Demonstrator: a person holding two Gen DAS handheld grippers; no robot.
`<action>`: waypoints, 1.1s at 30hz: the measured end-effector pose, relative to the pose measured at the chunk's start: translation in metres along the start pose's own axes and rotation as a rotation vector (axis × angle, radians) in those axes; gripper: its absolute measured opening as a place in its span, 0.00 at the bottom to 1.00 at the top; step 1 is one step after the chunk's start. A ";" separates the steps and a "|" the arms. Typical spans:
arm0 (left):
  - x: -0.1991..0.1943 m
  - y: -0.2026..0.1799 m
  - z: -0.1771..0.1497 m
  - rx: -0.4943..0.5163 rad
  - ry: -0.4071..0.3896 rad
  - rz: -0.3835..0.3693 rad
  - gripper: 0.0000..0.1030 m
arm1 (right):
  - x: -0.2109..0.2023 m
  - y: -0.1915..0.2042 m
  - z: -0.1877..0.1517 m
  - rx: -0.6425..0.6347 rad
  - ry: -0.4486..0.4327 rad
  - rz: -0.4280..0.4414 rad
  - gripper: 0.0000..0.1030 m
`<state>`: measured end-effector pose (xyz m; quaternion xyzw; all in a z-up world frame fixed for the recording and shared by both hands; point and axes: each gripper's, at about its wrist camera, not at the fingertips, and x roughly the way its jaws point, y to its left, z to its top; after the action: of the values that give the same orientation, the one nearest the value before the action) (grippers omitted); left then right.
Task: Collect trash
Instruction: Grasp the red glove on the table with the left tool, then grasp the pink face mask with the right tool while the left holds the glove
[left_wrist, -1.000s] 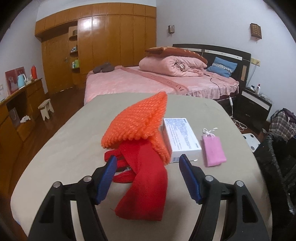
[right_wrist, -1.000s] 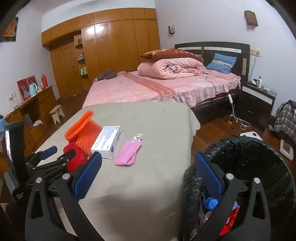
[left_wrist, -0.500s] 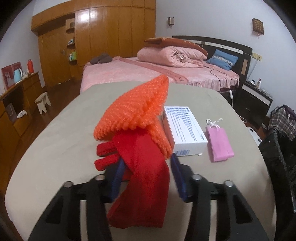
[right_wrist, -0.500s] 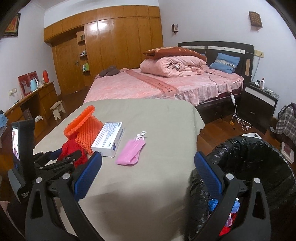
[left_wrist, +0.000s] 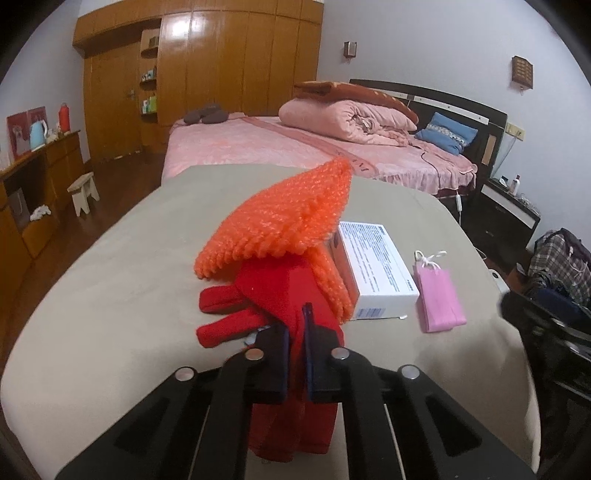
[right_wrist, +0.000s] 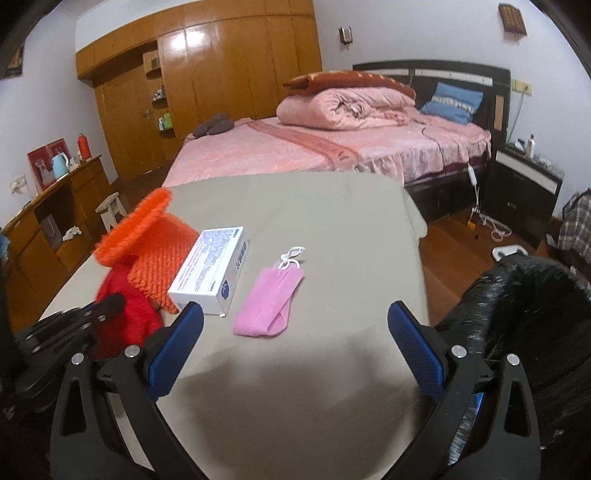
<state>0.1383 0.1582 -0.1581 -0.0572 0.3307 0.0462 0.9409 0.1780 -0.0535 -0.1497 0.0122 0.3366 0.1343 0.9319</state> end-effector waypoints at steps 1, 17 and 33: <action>-0.001 0.000 -0.001 0.003 -0.003 0.001 0.06 | 0.004 0.001 0.000 0.002 0.005 -0.007 0.94; 0.001 0.003 -0.003 0.014 -0.009 0.001 0.06 | 0.058 0.018 -0.001 -0.033 0.176 0.043 0.39; -0.042 -0.020 0.000 0.055 -0.079 -0.070 0.06 | 0.000 0.008 0.008 -0.015 0.086 0.103 0.08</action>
<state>0.1084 0.1363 -0.1301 -0.0411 0.2922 0.0064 0.9554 0.1811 -0.0450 -0.1420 0.0169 0.3742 0.1848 0.9086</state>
